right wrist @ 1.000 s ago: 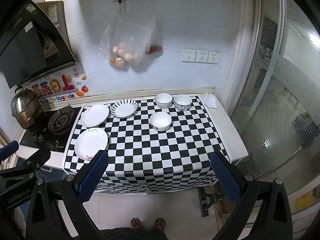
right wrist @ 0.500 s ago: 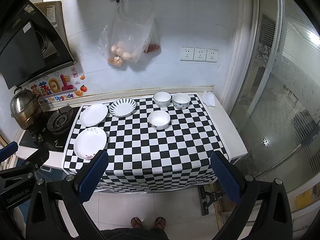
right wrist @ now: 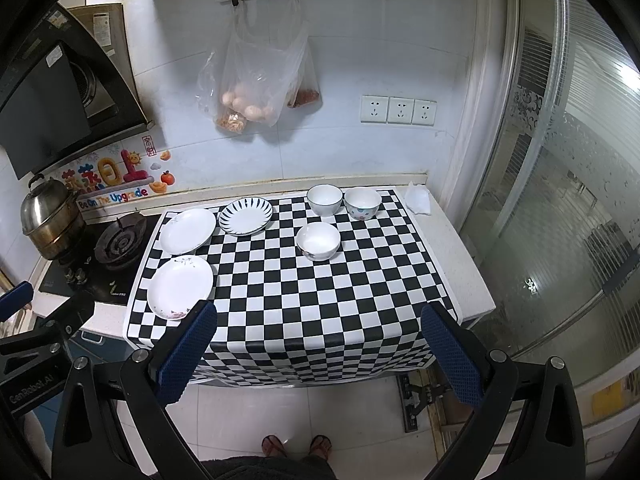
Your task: Organize plates and bowls
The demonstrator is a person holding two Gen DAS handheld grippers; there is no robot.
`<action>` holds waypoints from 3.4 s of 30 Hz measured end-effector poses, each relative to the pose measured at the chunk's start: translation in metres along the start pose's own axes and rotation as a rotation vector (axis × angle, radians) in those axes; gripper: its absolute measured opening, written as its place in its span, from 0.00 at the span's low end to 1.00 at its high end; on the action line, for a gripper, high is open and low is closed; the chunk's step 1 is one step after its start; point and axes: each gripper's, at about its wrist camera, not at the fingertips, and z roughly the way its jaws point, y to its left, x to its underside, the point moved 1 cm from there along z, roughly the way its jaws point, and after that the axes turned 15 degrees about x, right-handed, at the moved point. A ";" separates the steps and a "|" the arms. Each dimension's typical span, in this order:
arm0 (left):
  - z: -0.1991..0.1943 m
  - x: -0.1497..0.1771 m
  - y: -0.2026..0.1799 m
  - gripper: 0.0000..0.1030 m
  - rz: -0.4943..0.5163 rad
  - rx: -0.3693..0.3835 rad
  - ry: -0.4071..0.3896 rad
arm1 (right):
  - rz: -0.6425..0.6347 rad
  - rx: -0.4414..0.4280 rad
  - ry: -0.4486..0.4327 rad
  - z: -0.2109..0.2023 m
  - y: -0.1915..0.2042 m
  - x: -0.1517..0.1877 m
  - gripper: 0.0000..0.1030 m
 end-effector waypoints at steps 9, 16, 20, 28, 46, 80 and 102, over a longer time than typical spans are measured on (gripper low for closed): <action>0.011 -0.014 0.007 1.00 -0.003 -0.050 -0.018 | 0.011 -0.031 0.016 0.016 -0.005 -0.012 1.00; 0.067 -0.032 0.052 1.00 -0.101 -0.131 0.005 | 0.048 -0.193 0.003 0.080 0.008 -0.023 1.00; 0.121 -0.031 0.108 1.00 -0.197 -0.172 0.075 | -0.048 -0.275 0.087 0.144 0.056 -0.022 1.00; 0.232 -0.009 0.215 1.00 -0.315 -0.165 0.293 | -0.153 -0.386 0.337 0.274 0.177 -0.002 1.00; 0.442 0.023 0.362 0.52 -0.368 0.130 0.665 | -0.174 -0.417 0.788 0.488 0.390 0.020 0.61; 0.392 -0.007 0.283 0.35 -0.285 0.191 0.672 | -0.168 -0.475 0.846 0.500 0.367 0.007 0.18; 0.473 -0.014 0.168 0.35 -0.171 0.255 0.741 | -0.003 -0.398 0.854 0.540 0.223 0.011 0.18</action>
